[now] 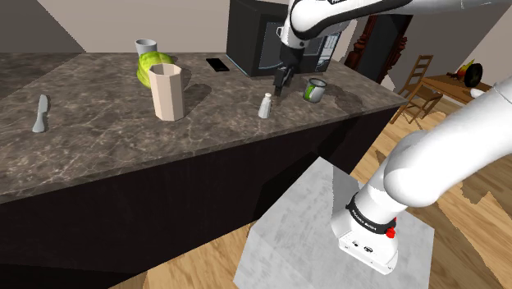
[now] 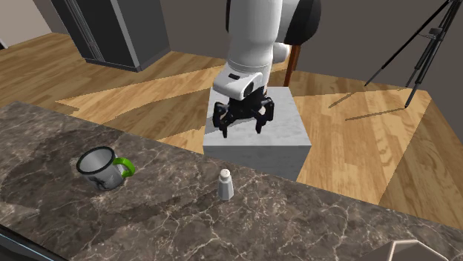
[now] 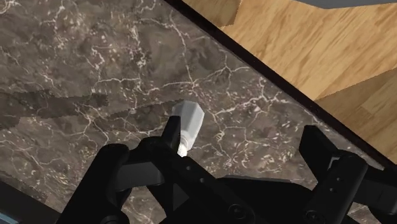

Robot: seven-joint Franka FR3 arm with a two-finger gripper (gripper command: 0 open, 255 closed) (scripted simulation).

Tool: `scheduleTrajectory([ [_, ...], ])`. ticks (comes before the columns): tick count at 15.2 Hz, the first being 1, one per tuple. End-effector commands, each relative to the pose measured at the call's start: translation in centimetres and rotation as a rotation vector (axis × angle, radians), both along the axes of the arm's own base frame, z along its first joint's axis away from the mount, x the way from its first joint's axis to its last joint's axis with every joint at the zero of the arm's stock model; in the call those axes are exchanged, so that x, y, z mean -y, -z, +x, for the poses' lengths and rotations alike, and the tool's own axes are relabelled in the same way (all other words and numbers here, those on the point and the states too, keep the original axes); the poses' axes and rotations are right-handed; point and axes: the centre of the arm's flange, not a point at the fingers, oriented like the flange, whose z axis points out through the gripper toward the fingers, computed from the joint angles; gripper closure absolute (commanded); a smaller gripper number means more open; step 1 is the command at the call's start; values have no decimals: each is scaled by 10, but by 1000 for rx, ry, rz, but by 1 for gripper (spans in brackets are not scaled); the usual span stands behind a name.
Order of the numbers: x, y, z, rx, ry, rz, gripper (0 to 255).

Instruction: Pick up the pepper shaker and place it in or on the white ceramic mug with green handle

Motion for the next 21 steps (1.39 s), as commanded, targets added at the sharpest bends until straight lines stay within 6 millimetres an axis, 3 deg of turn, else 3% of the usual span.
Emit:
scheduleTrajectory([
  [1,6,17,19,10,-14,-12,0],
  [7,31,59,74,36,-52,-46,0],
  [15,36,101,78,37,-53,-48,0],
  [21,36,101,78,37,-53,-48,0],
])
